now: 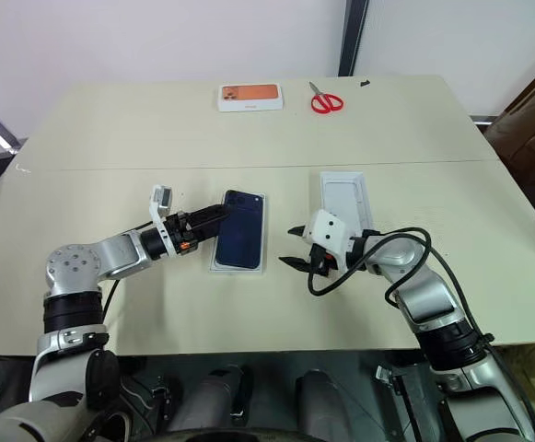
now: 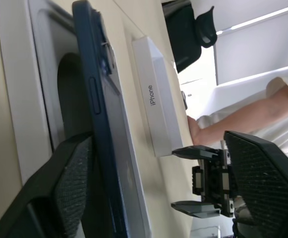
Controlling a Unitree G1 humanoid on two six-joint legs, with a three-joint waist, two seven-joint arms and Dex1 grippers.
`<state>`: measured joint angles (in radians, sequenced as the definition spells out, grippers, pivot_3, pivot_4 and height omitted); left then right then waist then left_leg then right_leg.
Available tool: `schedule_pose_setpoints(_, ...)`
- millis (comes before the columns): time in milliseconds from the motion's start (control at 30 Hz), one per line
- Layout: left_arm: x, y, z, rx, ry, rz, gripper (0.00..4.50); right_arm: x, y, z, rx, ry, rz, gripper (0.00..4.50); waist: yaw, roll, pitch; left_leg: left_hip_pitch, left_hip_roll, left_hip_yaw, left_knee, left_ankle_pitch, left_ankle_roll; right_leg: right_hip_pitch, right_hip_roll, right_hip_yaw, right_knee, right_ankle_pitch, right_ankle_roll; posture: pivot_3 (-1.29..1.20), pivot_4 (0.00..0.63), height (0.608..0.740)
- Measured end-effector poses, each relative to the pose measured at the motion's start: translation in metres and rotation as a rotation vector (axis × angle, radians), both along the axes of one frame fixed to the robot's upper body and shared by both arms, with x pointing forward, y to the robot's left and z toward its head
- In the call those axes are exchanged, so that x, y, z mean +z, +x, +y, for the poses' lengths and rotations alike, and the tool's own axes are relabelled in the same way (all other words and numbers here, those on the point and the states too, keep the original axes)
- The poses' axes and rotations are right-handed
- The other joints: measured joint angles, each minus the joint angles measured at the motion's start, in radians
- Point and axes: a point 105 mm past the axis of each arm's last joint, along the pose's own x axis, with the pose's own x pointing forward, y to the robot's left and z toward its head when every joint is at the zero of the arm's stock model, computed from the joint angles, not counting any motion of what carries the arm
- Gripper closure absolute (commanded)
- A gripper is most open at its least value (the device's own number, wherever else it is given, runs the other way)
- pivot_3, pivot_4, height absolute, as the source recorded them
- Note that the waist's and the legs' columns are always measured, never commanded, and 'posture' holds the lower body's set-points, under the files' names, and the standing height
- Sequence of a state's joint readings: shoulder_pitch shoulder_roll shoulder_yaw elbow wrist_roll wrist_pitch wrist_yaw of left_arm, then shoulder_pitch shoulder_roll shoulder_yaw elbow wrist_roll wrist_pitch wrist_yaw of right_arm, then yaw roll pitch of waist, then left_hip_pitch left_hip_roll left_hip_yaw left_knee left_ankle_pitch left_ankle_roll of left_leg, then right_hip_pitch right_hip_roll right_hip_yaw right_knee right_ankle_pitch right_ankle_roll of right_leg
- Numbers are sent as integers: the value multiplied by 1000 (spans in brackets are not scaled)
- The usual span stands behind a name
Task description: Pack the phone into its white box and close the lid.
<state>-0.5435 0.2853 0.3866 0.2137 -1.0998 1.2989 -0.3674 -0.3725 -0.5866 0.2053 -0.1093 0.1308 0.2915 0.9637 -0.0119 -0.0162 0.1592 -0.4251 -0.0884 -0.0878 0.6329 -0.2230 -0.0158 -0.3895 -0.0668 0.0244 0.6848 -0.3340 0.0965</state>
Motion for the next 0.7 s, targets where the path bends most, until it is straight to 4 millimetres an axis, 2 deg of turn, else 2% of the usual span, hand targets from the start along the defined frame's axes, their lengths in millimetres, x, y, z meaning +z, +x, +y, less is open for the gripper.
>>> schedule_pose_setpoints(133, 6, -3, 2, -14, 24, -25, 192, 1, 4, 3, 3, -2, -12, 1507, 0, 0, 0, 0, 0, 0, 0, 0, 0, 0, 0, 0, 0, 0, 0, 0, 150, 734)
schedule_pose_setpoints(500, 13, -12, 22, -13, 94, -72, 192, 0, 6, 6, 13, -8, -25, 1507, 0, 0, 0, 0, 0, 0, 0, 0, 0, 0, 0, 0, 0, 0, 0, 0, 150, 734)
schedule_pose_setpoints(600, 15, -8, 30, 24, 108, -98, 1018, -1, 12, 5, -11, 2, -13, 2348, -1, 0, 0, 0, 0, 0, 0, 0, 0, 0, 0, 0, 0, 0, 0, 0, 150, 734)
schedule_pose_setpoints(700, 12, 4, 39, 111, 187, -136, 2620, 3, 17, 10, -27, 25, -20, 3971, -1, 0, 0, 0, 0, 0, 0, 0, 0, 0, 0, 0, 0, 0, 0, 0, 150, 734)
